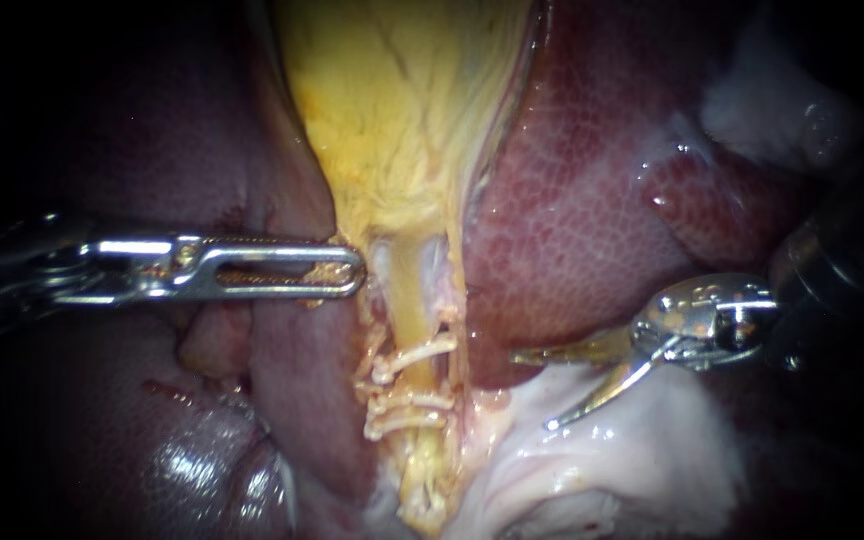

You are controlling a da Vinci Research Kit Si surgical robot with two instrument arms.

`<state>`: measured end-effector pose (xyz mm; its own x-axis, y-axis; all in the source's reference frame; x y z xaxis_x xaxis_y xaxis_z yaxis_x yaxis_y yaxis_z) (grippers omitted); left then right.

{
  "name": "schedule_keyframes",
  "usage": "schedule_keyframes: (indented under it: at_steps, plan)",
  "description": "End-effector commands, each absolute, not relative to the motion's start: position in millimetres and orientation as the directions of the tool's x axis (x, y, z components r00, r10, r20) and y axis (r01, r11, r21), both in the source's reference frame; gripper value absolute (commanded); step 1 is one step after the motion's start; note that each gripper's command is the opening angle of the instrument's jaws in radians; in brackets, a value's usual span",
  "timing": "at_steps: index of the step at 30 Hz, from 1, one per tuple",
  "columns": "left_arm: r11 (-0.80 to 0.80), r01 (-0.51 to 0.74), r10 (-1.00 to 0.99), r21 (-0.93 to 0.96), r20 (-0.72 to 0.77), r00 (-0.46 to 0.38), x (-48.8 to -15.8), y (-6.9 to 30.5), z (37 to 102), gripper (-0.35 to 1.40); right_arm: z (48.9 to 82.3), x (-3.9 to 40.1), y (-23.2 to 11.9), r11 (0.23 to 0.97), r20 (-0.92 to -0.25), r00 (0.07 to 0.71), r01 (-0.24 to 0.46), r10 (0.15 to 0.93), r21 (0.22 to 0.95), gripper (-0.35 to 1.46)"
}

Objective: Go to the cutting position left tube

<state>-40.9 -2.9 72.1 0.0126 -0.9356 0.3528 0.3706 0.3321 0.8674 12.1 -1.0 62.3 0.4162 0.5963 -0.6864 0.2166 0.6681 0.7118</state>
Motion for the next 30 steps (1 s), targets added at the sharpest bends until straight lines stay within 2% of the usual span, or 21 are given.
schedule_keyframes:
  at_steps: [1,5,13,20,26,30]
  plan:
    - [0.332,0.371,-0.936,0.867,0.353,0.013,-40.8,-2.9,72.1,-0.35,62.3,12.1,-1.0,0.668,-0.686,0.416,0.217,0.596,0.712,1.41]
    - [0.328,0.363,-0.938,0.872,0.346,0.016,-40.0,-2.0,71.4,-0.35,62.3,12.3,-1.0,0.668,-0.686,0.416,0.216,0.597,0.712,1.41]
    - [0.306,0.380,-0.941,0.873,0.337,-0.018,-35.6,1.3,67.8,-0.35,62.4,12.4,-1.1,0.669,-0.686,0.416,0.216,0.596,0.712,1.41]
    - [0.309,0.380,-0.939,0.872,0.342,-0.022,-35.2,1.2,67.0,-0.35,62.9,13.0,-1.5,0.670,-0.688,0.416,0.216,0.594,0.710,1.41]
    - [0.309,0.380,-0.939,0.872,0.342,-0.023,-35.1,1.1,67.0,-0.35,65.6,14.8,-2.5,0.671,-0.693,0.420,0.228,0.586,0.705,1.41]
    - [0.309,0.380,-0.939,0.872,0.342,-0.023,-35.1,1.1,67.0,-0.35,69.3,16.8,-3.5,0.676,-0.700,0.420,0.234,0.578,0.699,1.40]
